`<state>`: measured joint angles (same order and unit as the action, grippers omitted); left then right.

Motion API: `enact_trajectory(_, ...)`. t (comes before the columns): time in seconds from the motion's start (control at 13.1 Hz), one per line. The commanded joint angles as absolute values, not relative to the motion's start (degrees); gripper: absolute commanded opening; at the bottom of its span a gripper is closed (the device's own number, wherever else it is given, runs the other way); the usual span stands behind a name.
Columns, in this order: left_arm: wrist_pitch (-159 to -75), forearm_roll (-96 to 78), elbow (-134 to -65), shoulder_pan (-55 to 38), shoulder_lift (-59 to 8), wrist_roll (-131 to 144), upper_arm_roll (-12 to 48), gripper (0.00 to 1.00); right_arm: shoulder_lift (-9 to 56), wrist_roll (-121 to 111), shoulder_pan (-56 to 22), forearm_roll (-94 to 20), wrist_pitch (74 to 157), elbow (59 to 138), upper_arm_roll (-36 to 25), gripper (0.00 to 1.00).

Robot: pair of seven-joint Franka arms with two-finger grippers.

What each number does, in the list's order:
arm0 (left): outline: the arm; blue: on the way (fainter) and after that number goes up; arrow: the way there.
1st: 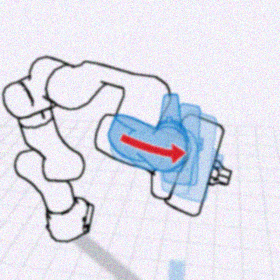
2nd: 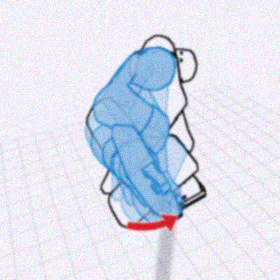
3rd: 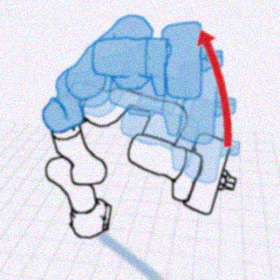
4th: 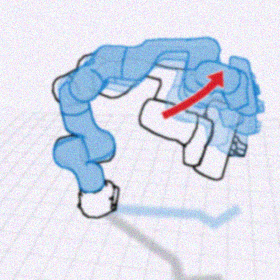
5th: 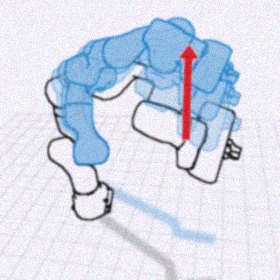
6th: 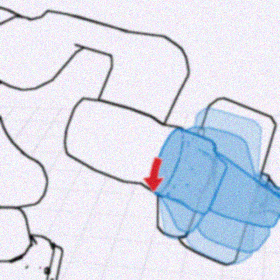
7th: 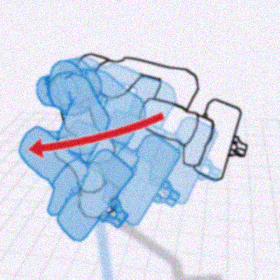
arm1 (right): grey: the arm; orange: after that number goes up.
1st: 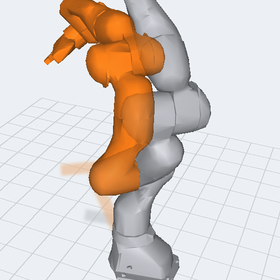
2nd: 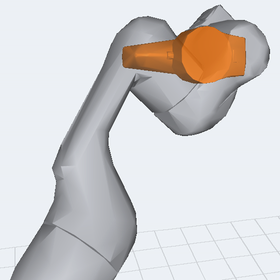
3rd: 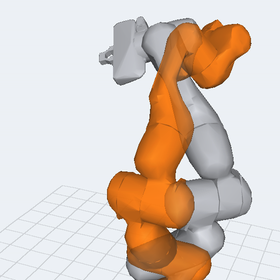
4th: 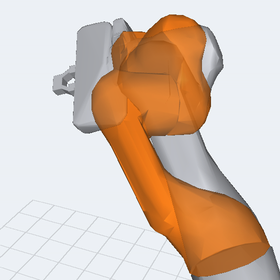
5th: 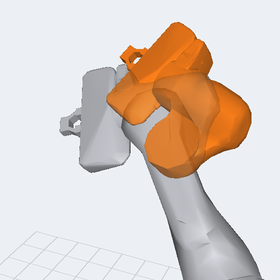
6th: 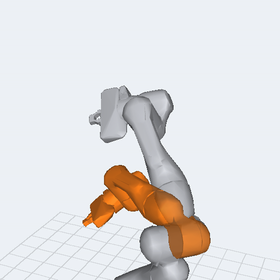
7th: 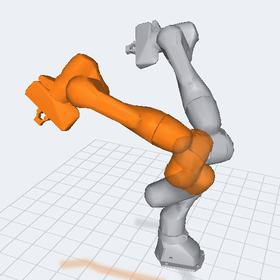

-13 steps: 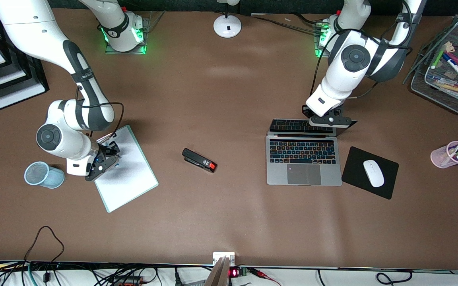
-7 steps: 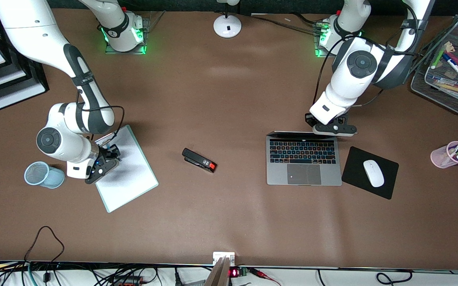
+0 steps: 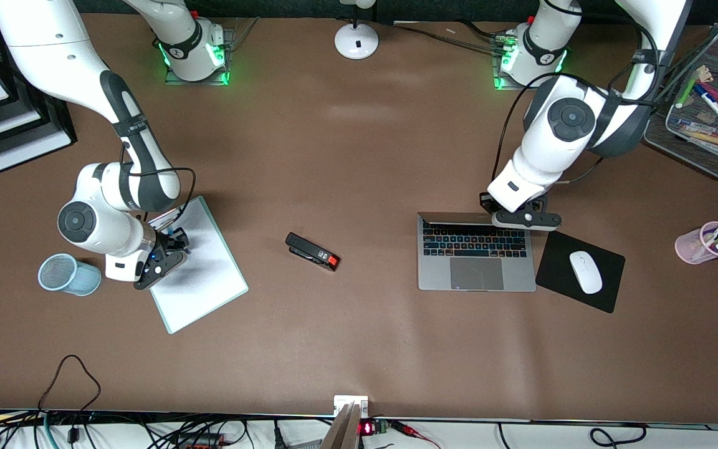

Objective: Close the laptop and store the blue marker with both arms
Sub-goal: 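Grasp the blue marker with the right gripper while the left gripper pushes the lid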

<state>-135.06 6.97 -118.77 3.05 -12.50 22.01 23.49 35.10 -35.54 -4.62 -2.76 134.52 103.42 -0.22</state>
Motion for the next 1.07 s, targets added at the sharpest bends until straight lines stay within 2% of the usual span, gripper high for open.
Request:
enact_trajectory(0.0,-135.1,8.8,-115.4,3.5,-15.1,21.2,23.8,0.0,37.9,-35.2,-4.5,-3.8,134.7,100.2,0.0,0.42)
enact_trajectory(0.38,-137.5,9.9,-112.4,3.6,-20.4,21.1,23.8,0.0,38.0,-35.1,-4.5,-3.8,134.6,100.2,-0.1,0.4)
enact_trajectory(0.69,-143.5,13.7,-110.1,3.5,-26.1,21.2,22.9,0.0,38.2,-35.1,-4.5,-3.8,134.6,100.2,-0.1,0.31)
enact_trajectory(1.0,-143.6,15.1,-104.8,3.9,-32.2,21.1,22.2,0.0,38.2,-35.1,-4.6,-3.8,134.6,100.2,-0.1,0.23)
